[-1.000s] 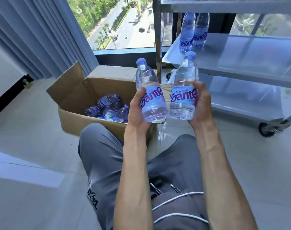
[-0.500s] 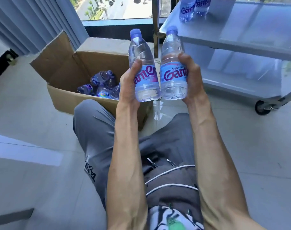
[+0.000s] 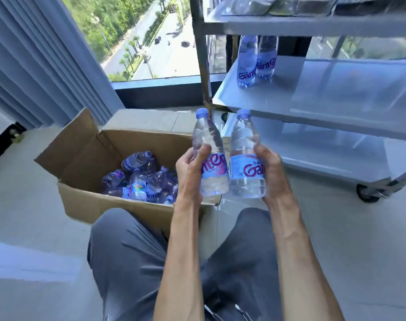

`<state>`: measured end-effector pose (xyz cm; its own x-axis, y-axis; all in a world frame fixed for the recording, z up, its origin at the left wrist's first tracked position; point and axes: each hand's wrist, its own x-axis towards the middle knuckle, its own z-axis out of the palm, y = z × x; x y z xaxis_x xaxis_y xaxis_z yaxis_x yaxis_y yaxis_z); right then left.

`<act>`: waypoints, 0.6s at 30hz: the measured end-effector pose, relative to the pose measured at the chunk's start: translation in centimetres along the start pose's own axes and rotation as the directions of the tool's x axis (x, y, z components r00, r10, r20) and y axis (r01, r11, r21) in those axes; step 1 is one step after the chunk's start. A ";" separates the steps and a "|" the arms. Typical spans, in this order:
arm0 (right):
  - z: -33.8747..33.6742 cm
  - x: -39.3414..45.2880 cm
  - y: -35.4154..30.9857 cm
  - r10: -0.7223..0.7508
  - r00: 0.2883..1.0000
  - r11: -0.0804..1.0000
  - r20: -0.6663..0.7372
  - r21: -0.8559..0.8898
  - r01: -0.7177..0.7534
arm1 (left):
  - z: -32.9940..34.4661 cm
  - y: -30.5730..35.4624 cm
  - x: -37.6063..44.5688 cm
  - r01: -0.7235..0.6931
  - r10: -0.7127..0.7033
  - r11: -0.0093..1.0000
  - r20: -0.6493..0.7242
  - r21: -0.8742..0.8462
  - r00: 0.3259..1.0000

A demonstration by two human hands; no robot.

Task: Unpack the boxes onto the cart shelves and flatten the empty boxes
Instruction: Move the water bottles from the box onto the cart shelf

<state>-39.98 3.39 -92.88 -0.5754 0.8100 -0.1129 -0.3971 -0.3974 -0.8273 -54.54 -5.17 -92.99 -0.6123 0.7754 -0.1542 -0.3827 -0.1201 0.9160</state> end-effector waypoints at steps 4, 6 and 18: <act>-2.6 4.1 -3.0 0.022 0.989 0.999 -0.148 0.028 -0.018 | 5.6 0.3 5.9 -0.105 0.102 0.972 0.021 0.210 0.995; -3.6 6.8 -4.6 -0.091 0.951 0.983 -0.297 -0.179 0.038 | 8.4 0.7 8.7 -0.144 0.135 0.951 0.053 0.275 0.989; -5.4 24.0 -10.9 -0.638 0.734 0.566 -0.234 -0.789 0.240 | 17.6 0.6 25.1 -0.243 0.303 0.876 -0.085 0.417 0.949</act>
<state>-45.64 29.50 -89.57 -0.0018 0.9487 0.3161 0.2010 0.3100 -0.9293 -57.99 25.14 -89.76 -0.7561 0.6468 0.1001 0.1021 -0.0344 0.9942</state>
